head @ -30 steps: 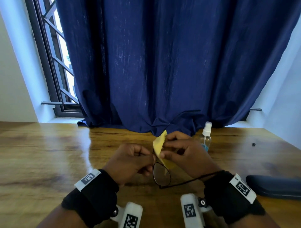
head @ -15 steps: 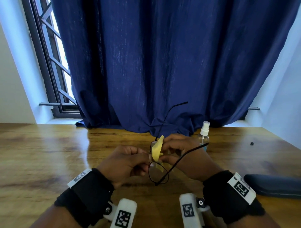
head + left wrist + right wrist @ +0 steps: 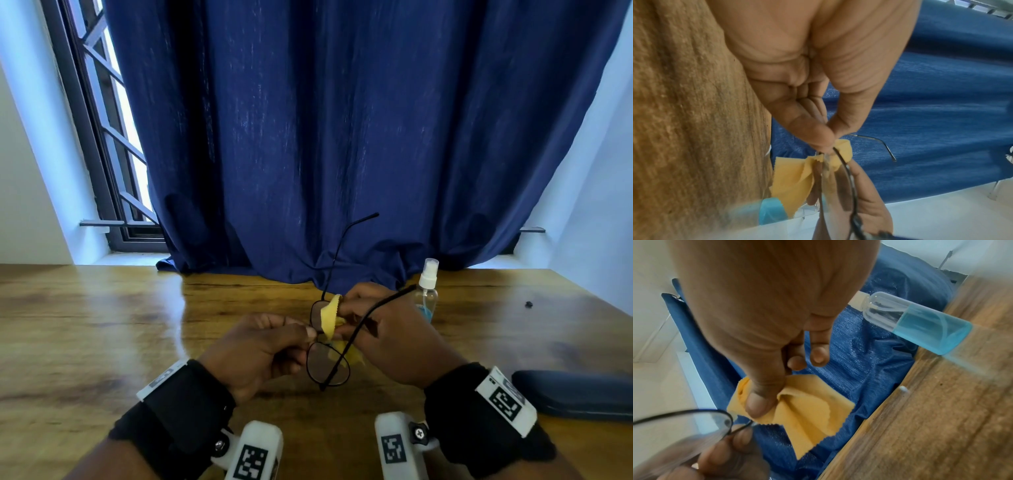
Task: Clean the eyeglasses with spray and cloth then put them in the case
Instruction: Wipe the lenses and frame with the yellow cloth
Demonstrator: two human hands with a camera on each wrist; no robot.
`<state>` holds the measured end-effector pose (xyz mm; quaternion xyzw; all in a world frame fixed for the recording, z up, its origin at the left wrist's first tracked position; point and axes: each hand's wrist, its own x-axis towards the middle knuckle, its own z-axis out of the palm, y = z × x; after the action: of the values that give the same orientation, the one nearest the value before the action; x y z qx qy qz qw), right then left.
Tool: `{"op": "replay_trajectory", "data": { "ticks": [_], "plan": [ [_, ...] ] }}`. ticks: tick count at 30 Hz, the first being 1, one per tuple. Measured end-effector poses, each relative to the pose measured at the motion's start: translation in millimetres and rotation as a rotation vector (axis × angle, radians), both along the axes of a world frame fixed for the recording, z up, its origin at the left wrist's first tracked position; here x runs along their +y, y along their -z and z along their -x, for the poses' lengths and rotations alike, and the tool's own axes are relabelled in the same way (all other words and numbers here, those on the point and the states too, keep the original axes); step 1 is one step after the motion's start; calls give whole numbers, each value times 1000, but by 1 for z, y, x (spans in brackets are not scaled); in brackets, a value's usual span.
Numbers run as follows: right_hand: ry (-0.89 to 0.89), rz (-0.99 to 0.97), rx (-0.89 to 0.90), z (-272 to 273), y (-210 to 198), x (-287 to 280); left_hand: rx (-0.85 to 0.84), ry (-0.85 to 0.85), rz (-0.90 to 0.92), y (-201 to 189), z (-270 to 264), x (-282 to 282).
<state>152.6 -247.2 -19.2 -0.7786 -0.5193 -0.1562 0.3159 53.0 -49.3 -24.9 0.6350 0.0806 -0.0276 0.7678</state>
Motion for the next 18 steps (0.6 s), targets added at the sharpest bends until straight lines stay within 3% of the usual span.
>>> {"op": "replay_trajectory", "data": {
  "ticks": [8, 15, 18],
  "plan": [
    [6, 53, -51, -3, 0, 1, -14, -21, 22, -1, 1, -3],
    [-25, -36, 10, -8, 4, -3, -19, -12, -1, -5, 3, -4],
    [70, -59, 34, -17, 7, -8, -28, 11, -51, -8, 5, -7]
  ]
}}
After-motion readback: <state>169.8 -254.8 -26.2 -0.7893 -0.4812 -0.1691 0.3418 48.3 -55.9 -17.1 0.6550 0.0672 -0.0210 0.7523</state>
